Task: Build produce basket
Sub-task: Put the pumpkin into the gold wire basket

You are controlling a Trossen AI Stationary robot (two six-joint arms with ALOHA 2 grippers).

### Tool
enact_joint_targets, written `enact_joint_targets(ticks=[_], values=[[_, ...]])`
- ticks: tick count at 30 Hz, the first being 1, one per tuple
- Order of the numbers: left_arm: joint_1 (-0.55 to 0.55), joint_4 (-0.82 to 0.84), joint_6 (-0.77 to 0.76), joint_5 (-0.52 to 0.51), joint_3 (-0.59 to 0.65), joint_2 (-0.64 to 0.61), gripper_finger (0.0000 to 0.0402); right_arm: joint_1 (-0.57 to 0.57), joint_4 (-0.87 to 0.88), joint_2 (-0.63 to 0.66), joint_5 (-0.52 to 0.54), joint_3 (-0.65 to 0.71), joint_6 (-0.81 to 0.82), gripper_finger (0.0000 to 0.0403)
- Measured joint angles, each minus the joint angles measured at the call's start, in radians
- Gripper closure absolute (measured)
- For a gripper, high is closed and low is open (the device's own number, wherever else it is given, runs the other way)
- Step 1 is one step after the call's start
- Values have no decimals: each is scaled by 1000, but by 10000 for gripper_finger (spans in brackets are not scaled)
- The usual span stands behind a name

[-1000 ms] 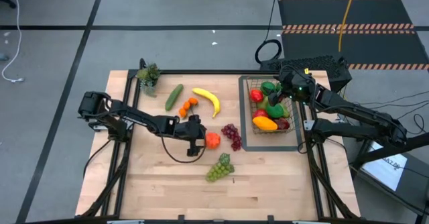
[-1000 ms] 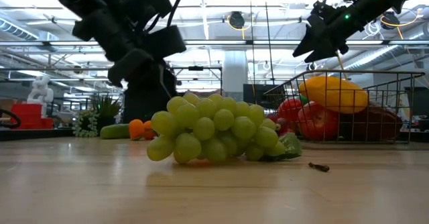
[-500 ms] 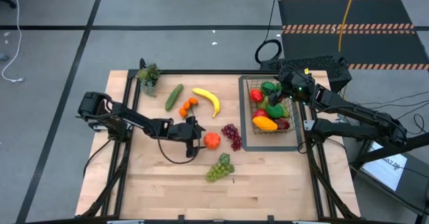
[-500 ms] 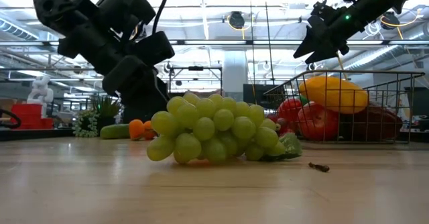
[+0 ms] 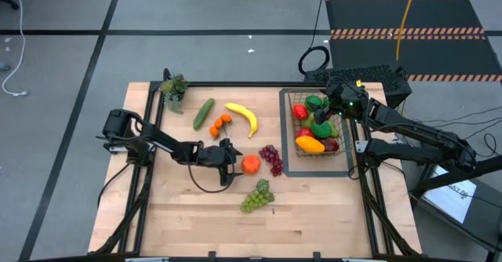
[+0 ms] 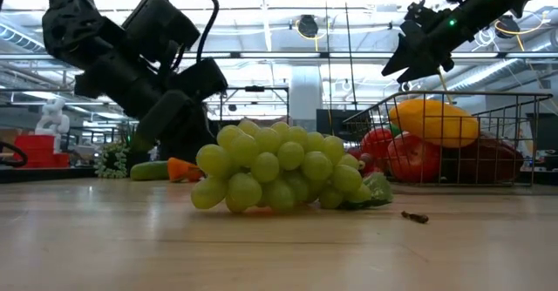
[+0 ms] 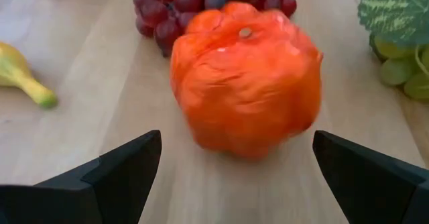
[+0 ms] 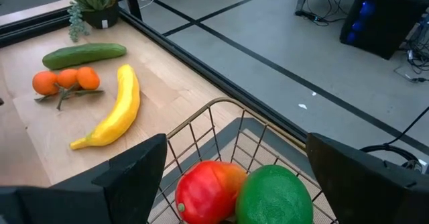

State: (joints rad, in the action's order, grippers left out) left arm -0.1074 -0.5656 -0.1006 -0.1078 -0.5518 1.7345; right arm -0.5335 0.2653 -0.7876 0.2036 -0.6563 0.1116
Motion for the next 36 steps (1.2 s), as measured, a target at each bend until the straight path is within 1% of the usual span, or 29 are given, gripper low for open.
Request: enact_joint_targets(ticks=[7,11,33,36], values=[[0,-92,-12,1,0,53,11,0,0,0,0,0,0,51],[0,-124,-16,1,0,60,11,0,0,0,0,0,0,51],[0,-139,-6,1,-1,60,12,0,0,0,0,0,0,51],[0,-139,0,1,-1,60,25,0,-1,0,0,0,0,51]])
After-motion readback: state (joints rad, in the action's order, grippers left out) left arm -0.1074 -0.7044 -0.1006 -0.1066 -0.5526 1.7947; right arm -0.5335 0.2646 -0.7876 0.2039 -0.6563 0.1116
